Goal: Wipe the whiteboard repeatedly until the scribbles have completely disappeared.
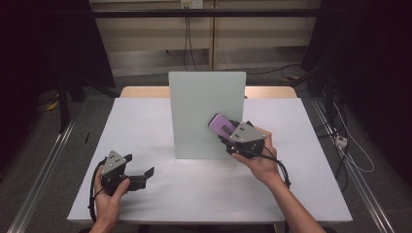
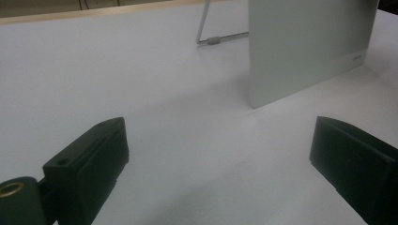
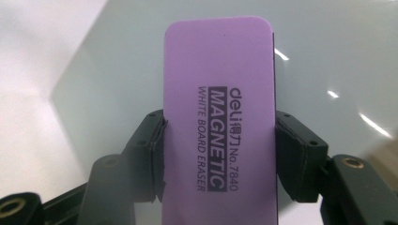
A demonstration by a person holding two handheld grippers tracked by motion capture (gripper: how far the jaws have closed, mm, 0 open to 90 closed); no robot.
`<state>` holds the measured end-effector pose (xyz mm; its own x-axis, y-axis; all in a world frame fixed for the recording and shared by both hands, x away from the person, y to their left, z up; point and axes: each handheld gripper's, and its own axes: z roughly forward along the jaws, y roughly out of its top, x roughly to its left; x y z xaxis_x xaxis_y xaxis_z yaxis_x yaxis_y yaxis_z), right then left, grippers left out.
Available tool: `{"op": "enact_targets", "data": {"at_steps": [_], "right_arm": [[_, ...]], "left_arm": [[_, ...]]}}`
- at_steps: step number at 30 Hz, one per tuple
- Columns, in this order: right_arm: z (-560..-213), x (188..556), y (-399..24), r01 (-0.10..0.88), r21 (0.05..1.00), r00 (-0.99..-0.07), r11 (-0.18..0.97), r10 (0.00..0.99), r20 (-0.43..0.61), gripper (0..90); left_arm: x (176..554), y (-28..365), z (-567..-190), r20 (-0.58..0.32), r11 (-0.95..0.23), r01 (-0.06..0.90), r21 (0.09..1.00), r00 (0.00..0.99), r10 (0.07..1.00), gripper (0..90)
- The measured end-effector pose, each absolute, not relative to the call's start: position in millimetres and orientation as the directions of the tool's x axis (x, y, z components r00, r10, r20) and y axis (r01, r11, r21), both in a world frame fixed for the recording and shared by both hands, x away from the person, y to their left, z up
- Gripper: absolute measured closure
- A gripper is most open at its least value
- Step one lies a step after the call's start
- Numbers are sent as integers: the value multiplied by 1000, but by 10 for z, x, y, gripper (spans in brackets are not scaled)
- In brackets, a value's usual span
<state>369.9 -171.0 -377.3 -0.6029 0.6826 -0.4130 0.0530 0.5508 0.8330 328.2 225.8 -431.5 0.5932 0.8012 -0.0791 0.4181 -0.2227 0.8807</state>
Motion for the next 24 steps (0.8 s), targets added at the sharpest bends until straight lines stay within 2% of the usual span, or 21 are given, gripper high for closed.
{"op": "enact_targets", "data": {"at_steps": [10,17,24], "right_arm": [[-3407,3810,-1930,55,879,-514,474,768,-382,418],[-3496,3709,-1873,58,866,-545,497,743,-390,418],[-3582,3673,-1892,90,881,-590,464,738,-328,418]], "left_arm": [[3281,2266,-4314,-80,-221,417,881,593,801,49],[3277,2257,-4311,-76,-225,414,882,596,799,49],[3273,2266,-4313,-81,-220,416,882,596,799,49]]}}
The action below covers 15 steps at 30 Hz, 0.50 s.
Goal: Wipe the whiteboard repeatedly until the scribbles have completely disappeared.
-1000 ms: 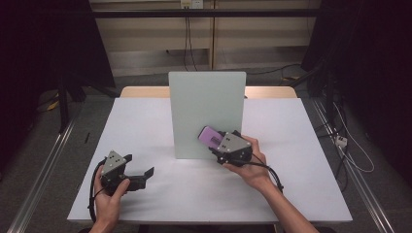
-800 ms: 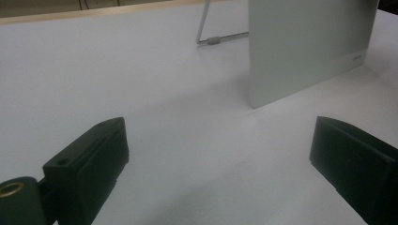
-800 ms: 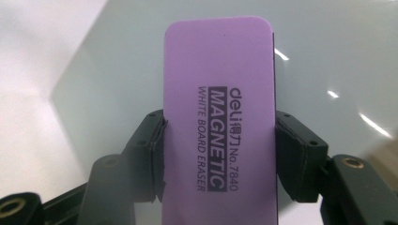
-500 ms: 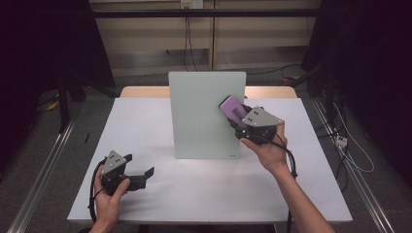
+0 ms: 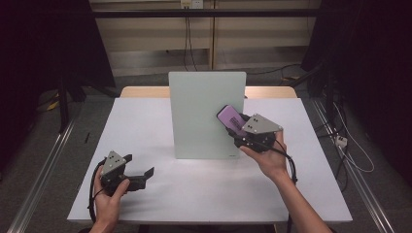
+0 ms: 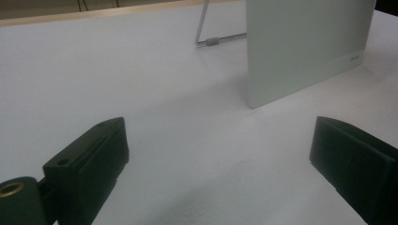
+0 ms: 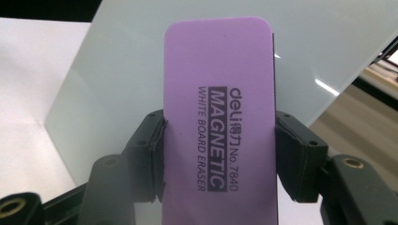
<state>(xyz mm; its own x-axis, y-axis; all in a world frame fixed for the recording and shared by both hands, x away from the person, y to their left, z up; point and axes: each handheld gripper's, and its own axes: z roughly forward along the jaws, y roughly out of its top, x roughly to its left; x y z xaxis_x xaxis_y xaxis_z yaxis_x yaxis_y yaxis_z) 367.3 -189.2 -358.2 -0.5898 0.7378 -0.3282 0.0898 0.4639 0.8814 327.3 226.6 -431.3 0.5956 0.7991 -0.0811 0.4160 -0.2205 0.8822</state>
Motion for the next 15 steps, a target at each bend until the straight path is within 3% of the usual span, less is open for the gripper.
{"op": "enact_targets", "data": {"at_steps": [15], "right_arm": [[-3624,3587,-1938,123,903,-654,412,718,-238,418]], "left_arm": [[3272,2289,-4328,-93,-218,426,878,598,796,49]]}}
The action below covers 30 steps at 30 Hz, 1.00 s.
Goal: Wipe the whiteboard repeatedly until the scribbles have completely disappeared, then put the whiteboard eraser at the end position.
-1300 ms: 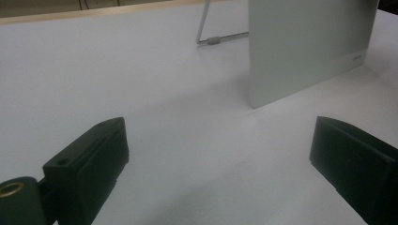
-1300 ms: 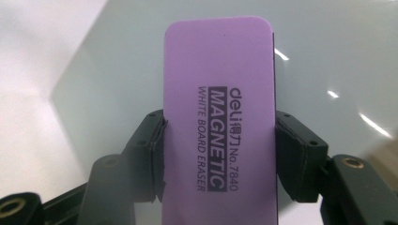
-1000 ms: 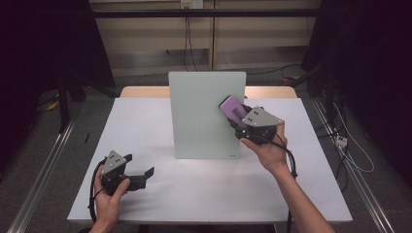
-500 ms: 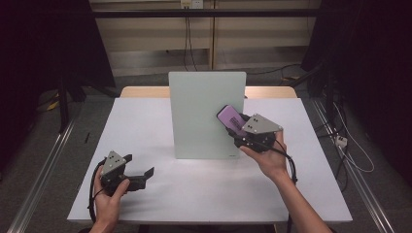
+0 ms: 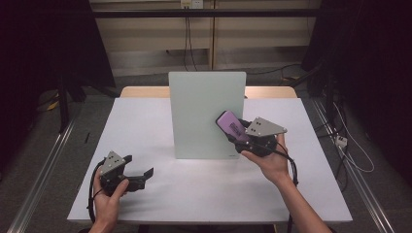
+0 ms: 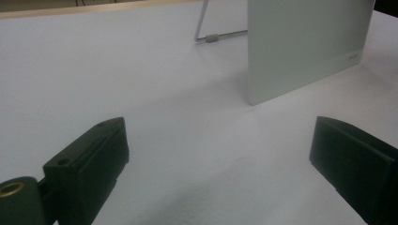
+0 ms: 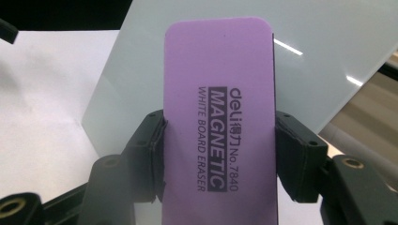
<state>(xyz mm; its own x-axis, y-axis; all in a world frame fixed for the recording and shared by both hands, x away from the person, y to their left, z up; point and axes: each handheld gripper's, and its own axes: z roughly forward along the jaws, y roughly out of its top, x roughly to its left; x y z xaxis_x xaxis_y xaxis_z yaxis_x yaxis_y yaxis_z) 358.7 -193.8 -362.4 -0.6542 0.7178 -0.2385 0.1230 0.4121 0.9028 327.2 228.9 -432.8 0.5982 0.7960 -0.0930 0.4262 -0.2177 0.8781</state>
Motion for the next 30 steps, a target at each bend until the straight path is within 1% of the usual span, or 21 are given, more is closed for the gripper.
{"op": "enact_targets", "data": {"at_steps": [5,11,15,23,26,30], "right_arm": [[-3642,3562,-1965,130,908,-678,397,704,-211,419],[-3662,3543,-1965,139,913,-685,384,703,-192,418],[-3685,3544,-1984,161,914,-686,372,708,-167,418],[-3684,3543,-2025,193,915,-695,353,708,-127,418],[-3681,3538,-2045,204,919,-707,337,700,-100,418],[-3673,3523,-2064,215,914,-721,343,687,-88,418]], "left_arm": [[3263,2286,-4324,-97,-212,427,879,596,797,49],[3257,2294,-4320,-95,-214,424,880,599,795,49],[3234,2280,-4298,-81,-221,406,886,608,790,49],[3242,2290,-4314,-90,-224,415,882,613,785,49],[3223,2298,-4312,-99,-211,419,883,607,789,49],[3215,2310,-4291,-86,-215,409,887,603,793,49]]}}
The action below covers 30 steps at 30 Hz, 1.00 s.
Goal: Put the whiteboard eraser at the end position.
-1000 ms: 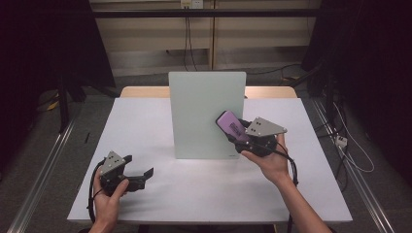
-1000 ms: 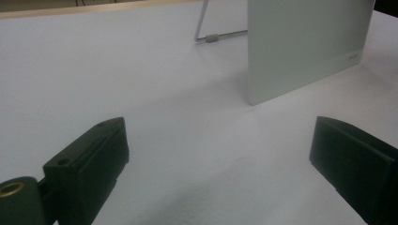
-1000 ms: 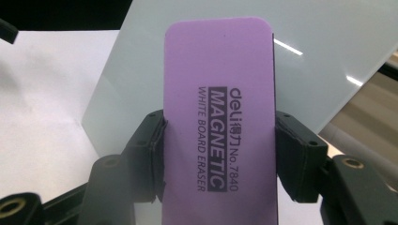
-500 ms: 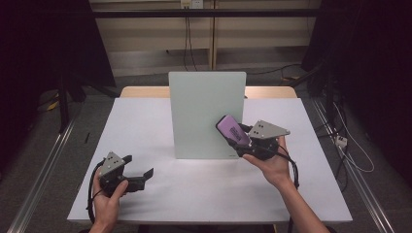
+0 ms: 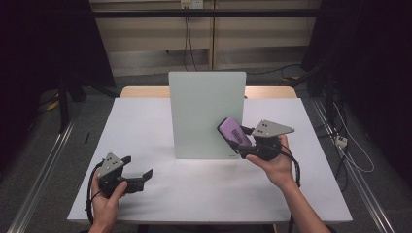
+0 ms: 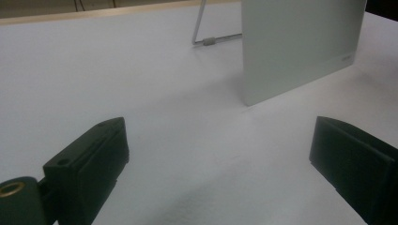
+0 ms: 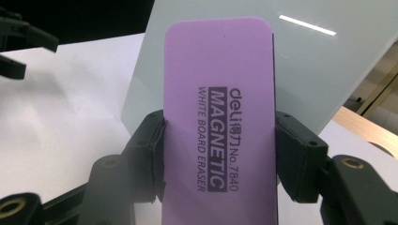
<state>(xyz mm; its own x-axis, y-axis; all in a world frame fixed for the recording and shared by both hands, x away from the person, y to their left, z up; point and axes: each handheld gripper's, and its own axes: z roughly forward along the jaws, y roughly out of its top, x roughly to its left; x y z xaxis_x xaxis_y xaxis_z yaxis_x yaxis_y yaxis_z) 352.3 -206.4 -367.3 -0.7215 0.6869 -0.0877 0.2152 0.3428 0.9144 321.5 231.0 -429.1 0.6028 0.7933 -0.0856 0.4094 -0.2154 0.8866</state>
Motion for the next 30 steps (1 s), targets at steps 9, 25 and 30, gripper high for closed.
{"op": "enact_targets", "data": {"at_steps": [9,25,30], "right_arm": [[-3708,3472,-2067,250,890,-765,381,641,-60,418],[-3830,3418,-1740,233,810,-868,538,491,-76,419],[-3893,3393,-1642,229,774,-894,591,442,-73,418]], "left_arm": [[3213,2298,-4302,-83,-226,417,880,603,793,49],[3224,2299,-4310,-82,-231,420,878,607,790,49],[3230,2290,-4307,-84,-227,420,879,603,793,49]]}}
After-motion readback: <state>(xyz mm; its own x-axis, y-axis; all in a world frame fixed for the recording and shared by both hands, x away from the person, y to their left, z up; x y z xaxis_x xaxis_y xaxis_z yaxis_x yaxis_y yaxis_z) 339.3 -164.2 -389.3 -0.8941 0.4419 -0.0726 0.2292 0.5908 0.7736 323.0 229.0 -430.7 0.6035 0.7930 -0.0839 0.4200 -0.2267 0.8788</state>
